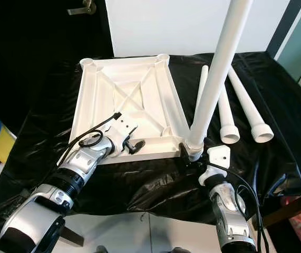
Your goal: Building children table
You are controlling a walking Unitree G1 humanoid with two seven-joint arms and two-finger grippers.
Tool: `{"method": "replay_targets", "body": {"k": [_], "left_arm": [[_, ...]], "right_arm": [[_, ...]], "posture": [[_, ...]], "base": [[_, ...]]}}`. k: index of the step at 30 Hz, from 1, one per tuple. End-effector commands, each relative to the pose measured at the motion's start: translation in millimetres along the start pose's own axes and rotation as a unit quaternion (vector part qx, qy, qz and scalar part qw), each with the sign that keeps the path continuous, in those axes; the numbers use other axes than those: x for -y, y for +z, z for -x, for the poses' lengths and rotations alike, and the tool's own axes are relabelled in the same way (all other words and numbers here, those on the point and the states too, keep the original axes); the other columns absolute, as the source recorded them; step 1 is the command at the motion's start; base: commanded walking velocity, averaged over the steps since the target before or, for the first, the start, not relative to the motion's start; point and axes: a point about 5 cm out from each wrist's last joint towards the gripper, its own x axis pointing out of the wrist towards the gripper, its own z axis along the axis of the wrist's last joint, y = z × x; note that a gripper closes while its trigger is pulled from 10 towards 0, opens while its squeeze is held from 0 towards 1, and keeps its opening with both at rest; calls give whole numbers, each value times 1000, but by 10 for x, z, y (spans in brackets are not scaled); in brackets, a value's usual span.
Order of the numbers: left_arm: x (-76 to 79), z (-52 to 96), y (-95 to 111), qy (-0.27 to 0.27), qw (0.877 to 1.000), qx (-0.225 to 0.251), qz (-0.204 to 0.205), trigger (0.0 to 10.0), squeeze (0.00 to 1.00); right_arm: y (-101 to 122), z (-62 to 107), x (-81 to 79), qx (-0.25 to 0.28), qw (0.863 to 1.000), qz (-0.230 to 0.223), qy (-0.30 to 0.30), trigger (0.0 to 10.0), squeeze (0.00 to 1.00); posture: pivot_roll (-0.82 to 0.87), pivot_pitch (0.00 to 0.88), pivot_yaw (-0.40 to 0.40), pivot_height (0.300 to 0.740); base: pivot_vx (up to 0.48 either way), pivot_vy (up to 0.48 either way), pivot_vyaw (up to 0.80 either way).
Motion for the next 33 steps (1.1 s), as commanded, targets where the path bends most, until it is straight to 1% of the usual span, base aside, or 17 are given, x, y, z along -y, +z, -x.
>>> {"method": "replay_targets", "body": {"k": [1,3,4,6,10,11,14,20,21,22,23,28,33], "left_arm": [[-19,-12,-26,2,1000,-17,2,10000,0],[-26,-16,-39,3,1000,-22,6,10000,0],[-41,-27,-63,7,999,-32,13,10000,0],[-41,-27,-63,7,999,-32,13,10000,0],[-121,-45,-121,25,997,-65,34,10000,0],[-121,-45,-121,25,997,-65,34,10000,0],[-171,-46,-143,30,995,-85,40,10000,0],[-213,-47,-150,30,994,-96,48,10000,0],[-222,-47,-150,30,994,-98,50,9333,0],[-222,-47,-150,30,994,-98,50,9333,0],[-228,-47,-156,27,993,-99,54,0,0],[-237,-43,-164,16,993,-98,61,0,0],[-254,-31,-182,16,993,-99,66,0,0]], "right_arm": [[-25,18,-12,-8,1000,-2,-1,10000,0],[-27,18,-14,-9,1000,-2,-1,10000,0],[-28,16,-19,-9,1000,-1,-1,10000,0],[-28,16,-19,-9,1000,-1,-1,10000,0],[-37,6,-48,-11,1000,1,3,10000,0],[-37,6,-48,-11,1000,1,3,10000,0],[-41,2,-66,-12,1000,1,5,10000,0],[-44,2,-77,-13,1000,1,6,10000,0],[-44,3,-80,-14,1000,2,5,10000,0],[-44,3,-80,-14,1000,2,5,10000,0],[-46,11,-81,-14,1000,2,4,10000,0],[-54,42,-78,-18,1000,2,-1,10000,0],[-58,59,-69,-21,1000,2,-3,10000,0]], "posture": [[-96,0,29,740],[-96,0,29,740],[-97,0,32,740],[-97,0,32,740],[-95,0,35,740],[-95,0,35,740],[-96,0,39,740],[-98,8,46,740],[-98,11,48,740],[-98,11,48,740],[-103,22,53,740],[-107,35,54,740],[-109,47,51,740]], "base": [[0,0,0],[0,0,0],[0,0,0],[0,0,0],[0,0,0],[0,0,0],[0,0,0],[0,0,0],[0,0,0],[0,0,0],[0,0,0],[0,0,0],[0,0,0]]}}
